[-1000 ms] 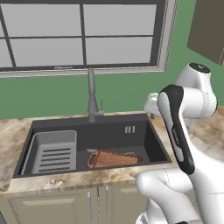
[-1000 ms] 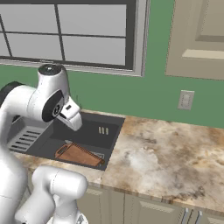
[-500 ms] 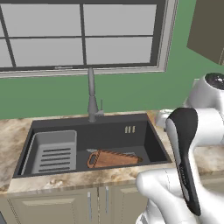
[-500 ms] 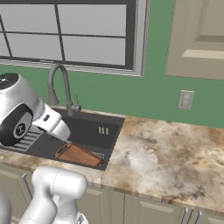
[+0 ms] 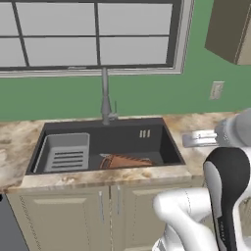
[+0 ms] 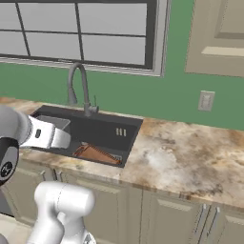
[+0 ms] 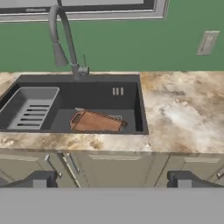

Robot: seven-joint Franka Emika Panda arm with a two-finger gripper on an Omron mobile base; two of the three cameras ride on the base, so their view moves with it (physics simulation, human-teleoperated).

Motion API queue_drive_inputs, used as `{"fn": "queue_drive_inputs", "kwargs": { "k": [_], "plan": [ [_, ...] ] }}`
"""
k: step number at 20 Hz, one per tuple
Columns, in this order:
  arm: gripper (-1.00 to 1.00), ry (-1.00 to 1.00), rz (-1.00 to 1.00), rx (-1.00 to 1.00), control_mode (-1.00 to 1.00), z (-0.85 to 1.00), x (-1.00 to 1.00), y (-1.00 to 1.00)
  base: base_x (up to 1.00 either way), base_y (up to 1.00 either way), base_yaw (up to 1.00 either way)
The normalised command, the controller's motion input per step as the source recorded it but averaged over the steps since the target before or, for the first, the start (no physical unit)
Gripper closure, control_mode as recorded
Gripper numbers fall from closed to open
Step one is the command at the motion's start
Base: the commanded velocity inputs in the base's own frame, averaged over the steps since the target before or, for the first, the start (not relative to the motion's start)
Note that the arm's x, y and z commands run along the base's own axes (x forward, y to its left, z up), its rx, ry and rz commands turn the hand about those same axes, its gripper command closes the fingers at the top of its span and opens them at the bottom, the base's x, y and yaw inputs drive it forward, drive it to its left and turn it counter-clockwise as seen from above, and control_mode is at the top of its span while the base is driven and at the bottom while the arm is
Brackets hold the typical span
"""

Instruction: Move the cutting board and knife to the sink. Then move spray from the cabinet to the counter.

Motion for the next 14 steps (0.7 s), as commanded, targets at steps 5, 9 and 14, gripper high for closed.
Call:
{"fn": "queue_drive_inputs", "kwargs": {
  "k": [5,9,14],
  "plan": [
    [-1.0,0.0,0.0,0.0,1.0,0.0,0.0,0.0,-1.0,-0.4,-0.04],
    [-1.0,0.0,0.0,0.0,1.0,0.0,0.0,0.0,-0.94,-0.32,-0.47],
    [-1.0,0.0,0.0,0.0,1.0,0.0,0.0,0.0,-0.07,0.0,-0.97]
  ]
}}
